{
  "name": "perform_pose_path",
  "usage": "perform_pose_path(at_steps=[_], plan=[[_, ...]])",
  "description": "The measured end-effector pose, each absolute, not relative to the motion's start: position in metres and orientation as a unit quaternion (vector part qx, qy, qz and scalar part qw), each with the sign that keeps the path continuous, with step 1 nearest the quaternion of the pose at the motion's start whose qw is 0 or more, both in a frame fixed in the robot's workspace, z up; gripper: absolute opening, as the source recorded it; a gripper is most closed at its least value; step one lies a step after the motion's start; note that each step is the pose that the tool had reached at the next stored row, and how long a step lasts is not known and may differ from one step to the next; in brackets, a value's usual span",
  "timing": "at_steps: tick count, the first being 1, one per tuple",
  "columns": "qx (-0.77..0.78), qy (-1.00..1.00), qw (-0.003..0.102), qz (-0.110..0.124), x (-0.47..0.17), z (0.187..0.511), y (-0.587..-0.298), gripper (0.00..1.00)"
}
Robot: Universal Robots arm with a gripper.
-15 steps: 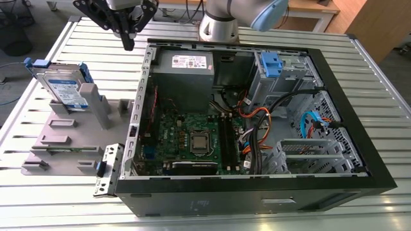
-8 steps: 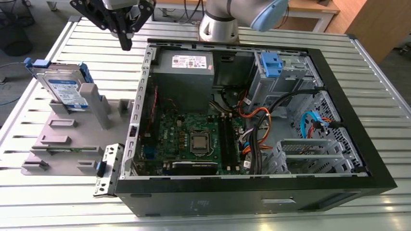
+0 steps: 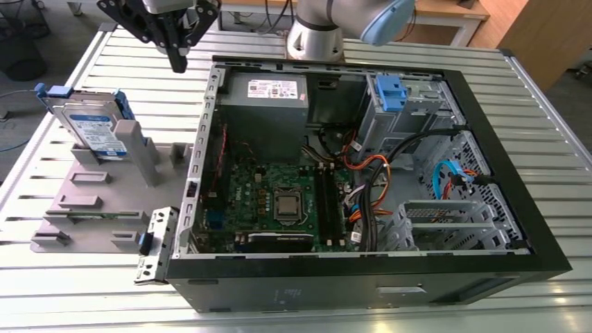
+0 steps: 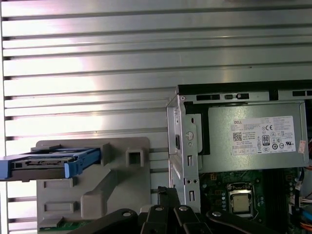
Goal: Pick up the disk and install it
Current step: 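Reach for the disk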
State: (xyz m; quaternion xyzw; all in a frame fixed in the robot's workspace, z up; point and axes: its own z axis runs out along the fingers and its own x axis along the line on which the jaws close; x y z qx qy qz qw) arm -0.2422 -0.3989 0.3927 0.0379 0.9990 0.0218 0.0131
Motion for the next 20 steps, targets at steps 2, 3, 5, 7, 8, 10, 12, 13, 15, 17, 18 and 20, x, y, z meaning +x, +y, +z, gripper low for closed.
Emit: perform_pose_path(at_steps=[2, 3, 5, 7, 8, 10, 12, 13, 15, 17, 18, 20], plan=[[0.038, 0.999, 0.013, 0.022, -0.2425, 0.3928, -0.3989, 0.11], [0.038, 0.999, 0.013, 0.022, -0.2425, 0.3928, -0.3989, 0.11], [0.038, 0.999, 0.013, 0.022, -0.2425, 0.3927, -0.3989, 0.11], [0.038, 0.999, 0.013, 0.022, -0.2425, 0.3928, -0.3989, 0.11], [0.038, 0.999, 0.013, 0.022, -0.2425, 0.3928, -0.3989, 0.11], [0.038, 0.999, 0.013, 0.022, -0.2425, 0.3928, -0.3989, 0.11], [0.038, 0.999, 0.013, 0.022, -0.2428, 0.3928, -0.3989, 0.11], [0.038, 0.999, 0.013, 0.022, -0.2439, 0.3928, -0.3989, 0.11], [0.038, 0.999, 0.013, 0.022, -0.2449, 0.3928, -0.399, 0.11], [0.038, 0.999, 0.013, 0.022, -0.2459, 0.3928, -0.3989, 0.11], [0.038, 0.999, 0.013, 0.022, -0.2464, 0.3928, -0.3989, 0.11], [0.038, 0.999, 0.013, 0.022, -0.247, 0.3928, -0.3989, 0.11]])
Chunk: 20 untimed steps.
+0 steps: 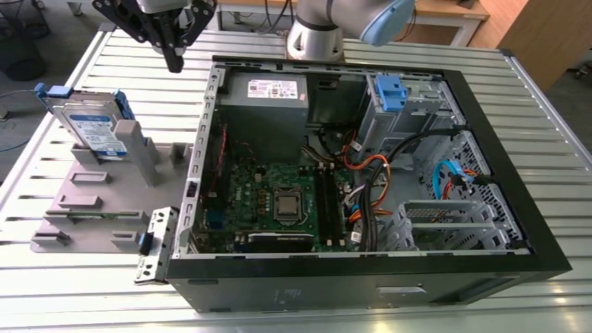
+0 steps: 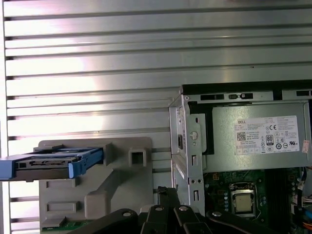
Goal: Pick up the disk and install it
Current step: 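Reach for the disk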
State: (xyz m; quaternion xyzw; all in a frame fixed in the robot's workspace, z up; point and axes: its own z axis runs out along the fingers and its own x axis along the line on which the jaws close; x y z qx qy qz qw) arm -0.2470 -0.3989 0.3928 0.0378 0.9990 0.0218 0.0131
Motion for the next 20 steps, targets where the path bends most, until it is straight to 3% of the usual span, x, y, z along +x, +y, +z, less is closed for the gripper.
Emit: perform_pose_path(at_steps=[20], plan=[[0.038, 0.999, 0.013, 0.022, -0.2531, 0.3928, -0.3989, 0.11]])
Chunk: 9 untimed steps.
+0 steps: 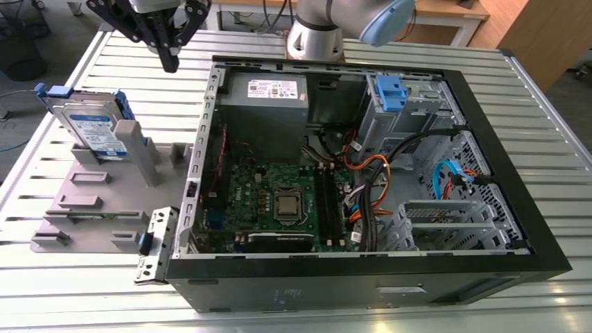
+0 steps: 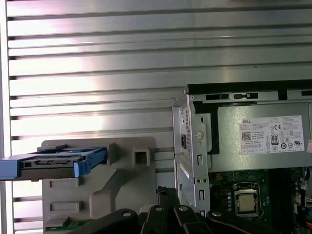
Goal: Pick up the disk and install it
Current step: 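Reach for the disk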
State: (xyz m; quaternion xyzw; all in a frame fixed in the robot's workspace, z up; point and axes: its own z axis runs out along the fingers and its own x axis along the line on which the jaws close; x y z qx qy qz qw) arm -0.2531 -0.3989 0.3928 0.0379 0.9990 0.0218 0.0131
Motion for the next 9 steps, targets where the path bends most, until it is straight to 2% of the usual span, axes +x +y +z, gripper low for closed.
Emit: perform_pose_path(at_steps=[9], plan=[[0.038, 0.999, 0.013, 0.022, -0.2574, 0.3927, -0.3989, 0.11]])
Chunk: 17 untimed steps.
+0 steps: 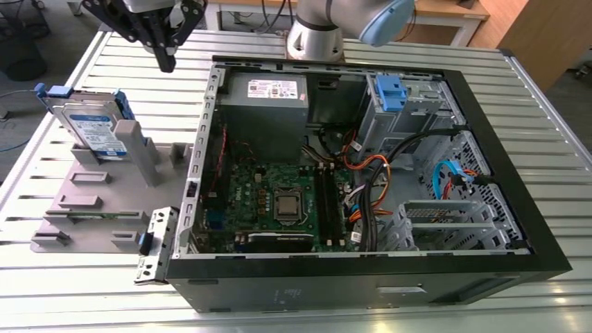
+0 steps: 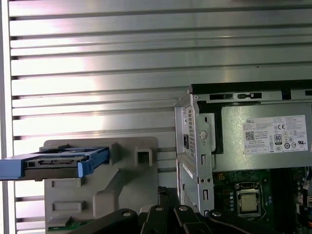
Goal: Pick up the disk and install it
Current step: 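Reach for the disk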
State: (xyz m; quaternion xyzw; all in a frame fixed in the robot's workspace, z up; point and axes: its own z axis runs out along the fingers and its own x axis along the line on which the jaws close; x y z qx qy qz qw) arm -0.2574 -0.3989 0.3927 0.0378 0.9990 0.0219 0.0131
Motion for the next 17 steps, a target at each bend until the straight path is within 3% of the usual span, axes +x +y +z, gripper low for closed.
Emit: perform_pose_path(at_steps=[17], plan=[[0.038, 0.999, 0.013, 0.022, -0.2642, 0.3927, -0.3989, 0.11]])
